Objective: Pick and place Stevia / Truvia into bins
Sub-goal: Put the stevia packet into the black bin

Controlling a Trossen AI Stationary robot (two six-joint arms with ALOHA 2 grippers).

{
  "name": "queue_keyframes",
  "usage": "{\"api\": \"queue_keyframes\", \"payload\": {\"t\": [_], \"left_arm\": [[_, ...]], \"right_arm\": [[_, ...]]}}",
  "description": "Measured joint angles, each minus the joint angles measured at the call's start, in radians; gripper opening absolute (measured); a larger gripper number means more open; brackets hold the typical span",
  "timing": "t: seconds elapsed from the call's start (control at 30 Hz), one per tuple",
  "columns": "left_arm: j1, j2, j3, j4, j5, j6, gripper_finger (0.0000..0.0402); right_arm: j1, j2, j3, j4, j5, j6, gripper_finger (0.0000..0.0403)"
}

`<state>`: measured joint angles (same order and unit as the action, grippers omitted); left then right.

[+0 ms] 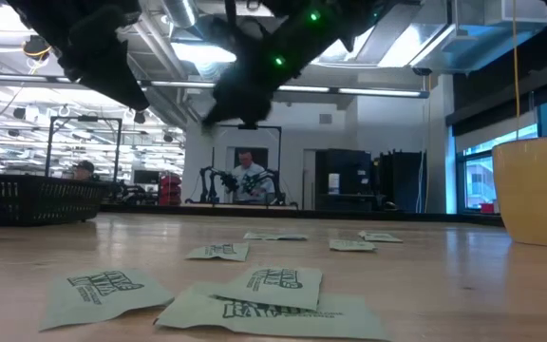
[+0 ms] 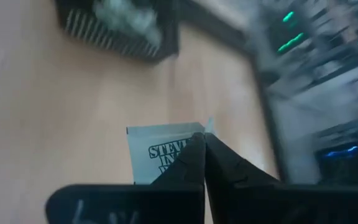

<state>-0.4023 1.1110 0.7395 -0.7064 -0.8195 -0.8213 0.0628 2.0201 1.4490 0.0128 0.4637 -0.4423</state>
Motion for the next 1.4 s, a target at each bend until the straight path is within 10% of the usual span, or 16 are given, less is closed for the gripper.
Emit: {"api": "queue_keyframes", "payload": {"t": [1.4], "left_arm": [[0.102, 0.000, 0.000, 0.240, 0.081, -0.047, 0.0136]], "right_arm": [[0.025, -0.004, 0.002, 0.228, -0.047, -0.012, 0.0000]]}}
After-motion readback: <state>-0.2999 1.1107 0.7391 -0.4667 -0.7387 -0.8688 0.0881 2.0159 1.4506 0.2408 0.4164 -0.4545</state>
